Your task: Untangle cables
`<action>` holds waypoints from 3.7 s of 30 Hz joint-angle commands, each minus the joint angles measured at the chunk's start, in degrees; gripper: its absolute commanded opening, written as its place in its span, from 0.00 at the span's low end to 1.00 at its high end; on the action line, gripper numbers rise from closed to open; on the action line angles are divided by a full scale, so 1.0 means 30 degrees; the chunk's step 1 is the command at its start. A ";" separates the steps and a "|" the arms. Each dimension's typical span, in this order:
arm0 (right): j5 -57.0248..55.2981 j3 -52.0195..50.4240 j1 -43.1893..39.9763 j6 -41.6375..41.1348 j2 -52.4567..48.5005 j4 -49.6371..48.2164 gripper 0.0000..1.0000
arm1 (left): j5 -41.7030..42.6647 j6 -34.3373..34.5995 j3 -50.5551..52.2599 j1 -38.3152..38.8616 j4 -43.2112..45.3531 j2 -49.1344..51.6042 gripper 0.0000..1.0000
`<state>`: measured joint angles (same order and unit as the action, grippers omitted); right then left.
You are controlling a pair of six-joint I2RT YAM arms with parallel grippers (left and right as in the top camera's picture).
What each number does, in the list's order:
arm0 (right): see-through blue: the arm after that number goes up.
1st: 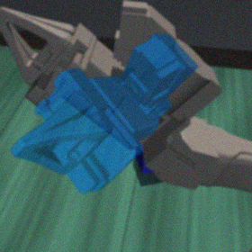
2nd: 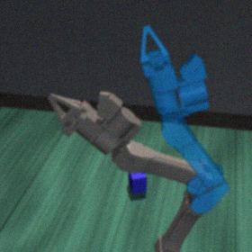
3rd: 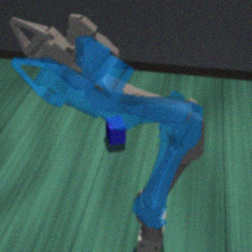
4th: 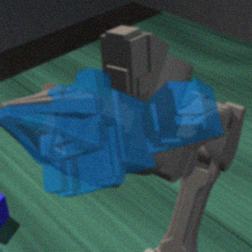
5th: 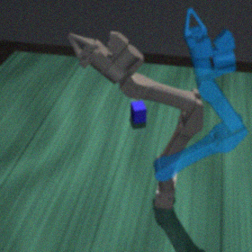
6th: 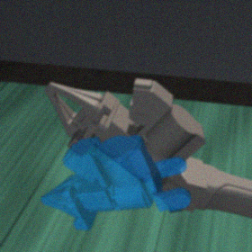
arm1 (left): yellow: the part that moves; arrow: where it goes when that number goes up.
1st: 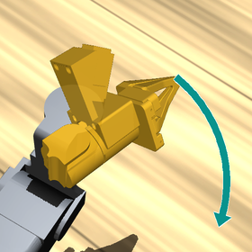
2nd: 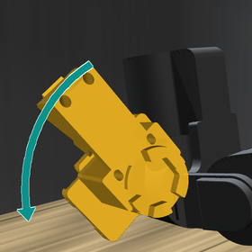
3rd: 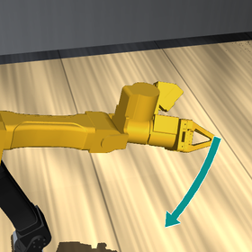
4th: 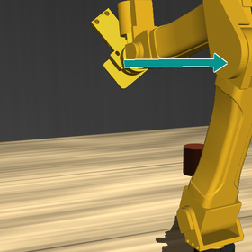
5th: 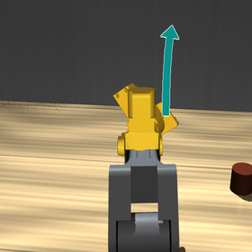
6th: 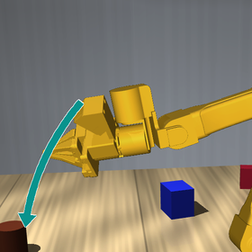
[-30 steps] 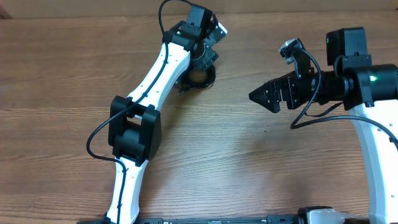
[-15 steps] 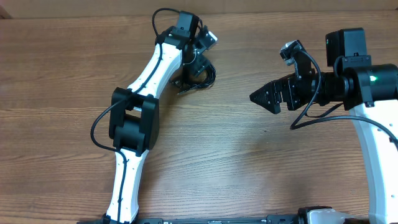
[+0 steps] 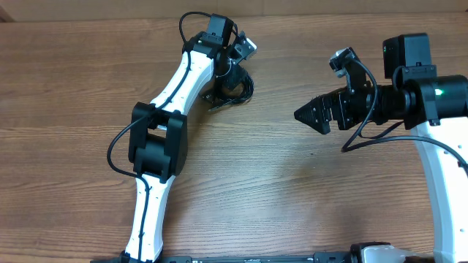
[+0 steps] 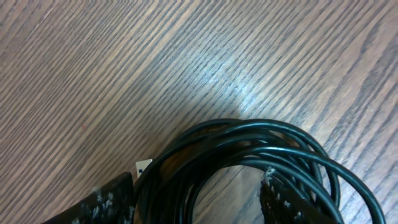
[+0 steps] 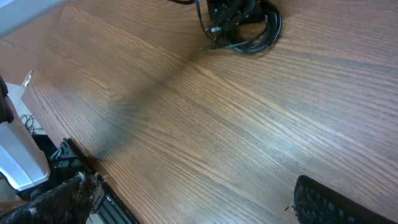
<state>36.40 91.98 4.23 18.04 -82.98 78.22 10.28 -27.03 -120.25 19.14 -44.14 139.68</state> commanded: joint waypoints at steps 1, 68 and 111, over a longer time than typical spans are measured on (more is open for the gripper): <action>-0.0131 0.0612 0.0109 0.0153 0.0364 0.0036 1.00 | 0.0597 -0.0058 0.0000 0.0131 -0.0007 0.0743 0.66; 0.4787 0.0612 0.2681 0.1020 -0.0780 -0.5821 1.00 | 1.6721 1.6480 -1.0768 -0.0204 -0.5406 -0.9340 0.04; -1.0061 0.0430 0.4860 -2.8749 -1.0069 -1.6393 1.00 | -0.4925 1.2794 -1.0724 0.0510 -1.6597 -1.3901 0.42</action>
<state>11.66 92.12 17.41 -59.48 -113.54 28.38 -3.70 10.59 -152.40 20.27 -93.47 98.17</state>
